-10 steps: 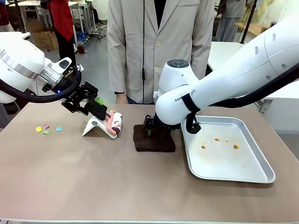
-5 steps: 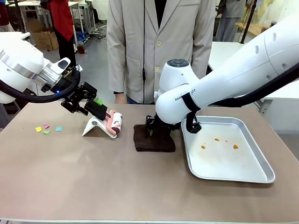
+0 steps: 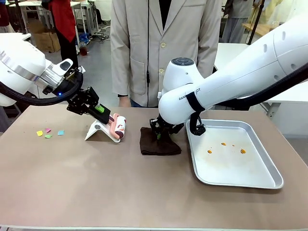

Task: Clean the surface of the table.
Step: Hold the Lint Roller with your left hand and the towel with your right hand.

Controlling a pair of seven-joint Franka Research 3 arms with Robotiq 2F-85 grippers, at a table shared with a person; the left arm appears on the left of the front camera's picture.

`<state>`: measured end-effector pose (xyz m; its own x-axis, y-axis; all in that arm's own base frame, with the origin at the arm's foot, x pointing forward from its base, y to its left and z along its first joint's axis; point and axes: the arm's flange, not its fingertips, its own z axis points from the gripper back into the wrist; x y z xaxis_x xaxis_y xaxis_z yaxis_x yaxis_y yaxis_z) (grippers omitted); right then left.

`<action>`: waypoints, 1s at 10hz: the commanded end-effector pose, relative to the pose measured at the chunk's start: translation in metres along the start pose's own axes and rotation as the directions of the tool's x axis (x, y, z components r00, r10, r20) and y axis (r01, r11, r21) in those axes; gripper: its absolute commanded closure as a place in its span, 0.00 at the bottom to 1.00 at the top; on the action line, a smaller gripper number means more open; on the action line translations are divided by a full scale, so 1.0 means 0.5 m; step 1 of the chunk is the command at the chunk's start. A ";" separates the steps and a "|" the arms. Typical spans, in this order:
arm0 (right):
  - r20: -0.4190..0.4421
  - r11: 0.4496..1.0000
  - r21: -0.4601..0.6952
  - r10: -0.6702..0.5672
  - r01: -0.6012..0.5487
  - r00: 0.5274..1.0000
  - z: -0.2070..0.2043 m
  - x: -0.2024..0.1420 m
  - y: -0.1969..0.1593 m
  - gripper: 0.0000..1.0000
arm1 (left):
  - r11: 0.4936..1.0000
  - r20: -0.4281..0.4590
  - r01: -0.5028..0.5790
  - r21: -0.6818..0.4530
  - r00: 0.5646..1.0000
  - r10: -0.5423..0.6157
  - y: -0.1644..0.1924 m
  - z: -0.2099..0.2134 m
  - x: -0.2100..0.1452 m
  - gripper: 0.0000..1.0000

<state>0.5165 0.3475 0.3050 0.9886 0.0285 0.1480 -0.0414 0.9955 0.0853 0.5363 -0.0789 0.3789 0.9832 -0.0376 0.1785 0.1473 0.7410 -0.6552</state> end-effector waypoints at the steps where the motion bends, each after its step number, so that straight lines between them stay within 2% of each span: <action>1: -0.033 1.000 -0.007 -0.015 0.014 0.999 -0.019 -0.006 -0.004 1.00 | 1.000 0.024 0.016 -0.002 1.000 -0.016 -0.002 0.005 0.001 1.00; 7: -0.053 1.000 0.013 0.002 -0.001 0.999 -0.017 -0.007 -0.007 1.00 | 0.999 0.046 0.034 -0.019 0.998 -0.033 -0.005 0.020 -0.007 1.00; 8: -0.052 0.999 0.040 -0.004 0.006 0.999 -0.006 -0.008 -0.020 1.00 | 0.998 0.048 0.039 -0.046 0.998 -0.036 -0.011 0.031 -0.012 1.00; 10: -0.048 0.982 0.182 -0.034 0.042 0.998 0.040 -0.012 -0.079 1.00 | 0.994 0.047 0.039 -0.099 0.998 -0.034 -0.029 0.069 -0.030 1.00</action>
<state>0.5206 0.3330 0.3100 0.9939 -0.0028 0.1105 -0.0169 0.9841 0.1767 0.5293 -0.0740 0.4044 0.9763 -0.0327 0.2138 0.1736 0.7078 -0.6848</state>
